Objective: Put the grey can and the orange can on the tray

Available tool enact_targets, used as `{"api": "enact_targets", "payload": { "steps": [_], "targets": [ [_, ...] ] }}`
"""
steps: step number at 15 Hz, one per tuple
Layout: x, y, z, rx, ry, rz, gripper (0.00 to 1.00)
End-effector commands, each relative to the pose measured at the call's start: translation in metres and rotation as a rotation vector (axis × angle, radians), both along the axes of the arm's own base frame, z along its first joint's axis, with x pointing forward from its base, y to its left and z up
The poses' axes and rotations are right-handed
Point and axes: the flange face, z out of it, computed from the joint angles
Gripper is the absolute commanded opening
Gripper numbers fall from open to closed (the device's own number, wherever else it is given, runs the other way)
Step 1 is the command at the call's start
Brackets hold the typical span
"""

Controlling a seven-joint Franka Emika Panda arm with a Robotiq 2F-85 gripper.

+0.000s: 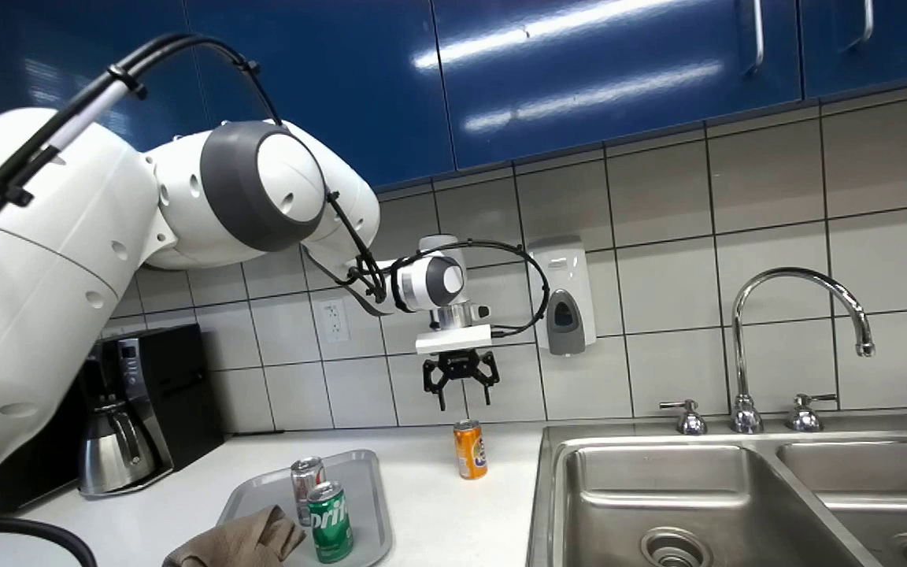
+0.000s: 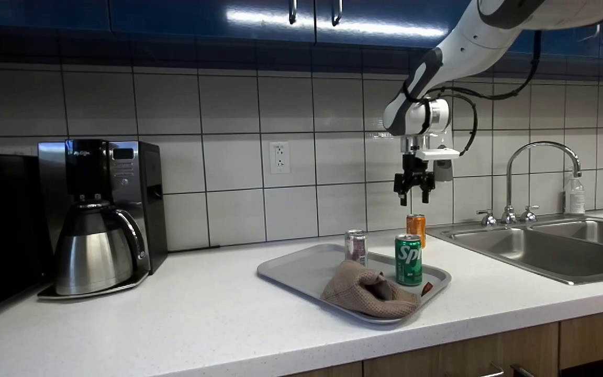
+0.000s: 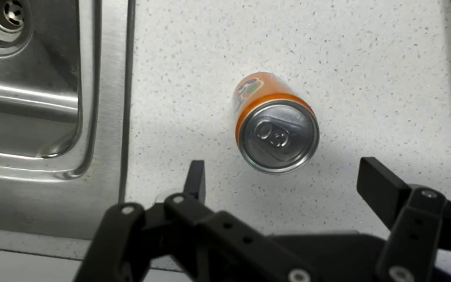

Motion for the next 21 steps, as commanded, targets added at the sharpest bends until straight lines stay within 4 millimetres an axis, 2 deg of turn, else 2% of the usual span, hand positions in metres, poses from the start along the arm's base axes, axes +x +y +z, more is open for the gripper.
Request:
{"api": "enact_targets", "payload": {
  "steps": [1,10,15,21],
  "targets": [
    [0.014,-0.006,-0.007,0.022,0.034,0.027,1.00],
    [0.024,-0.003,-0.036,0.016,0.083,0.043,1.00],
    [0.020,0.004,-0.049,0.004,0.101,0.060,1.00],
    [0.018,0.000,-0.063,-0.006,0.122,0.055,1.00]
  ]
}}
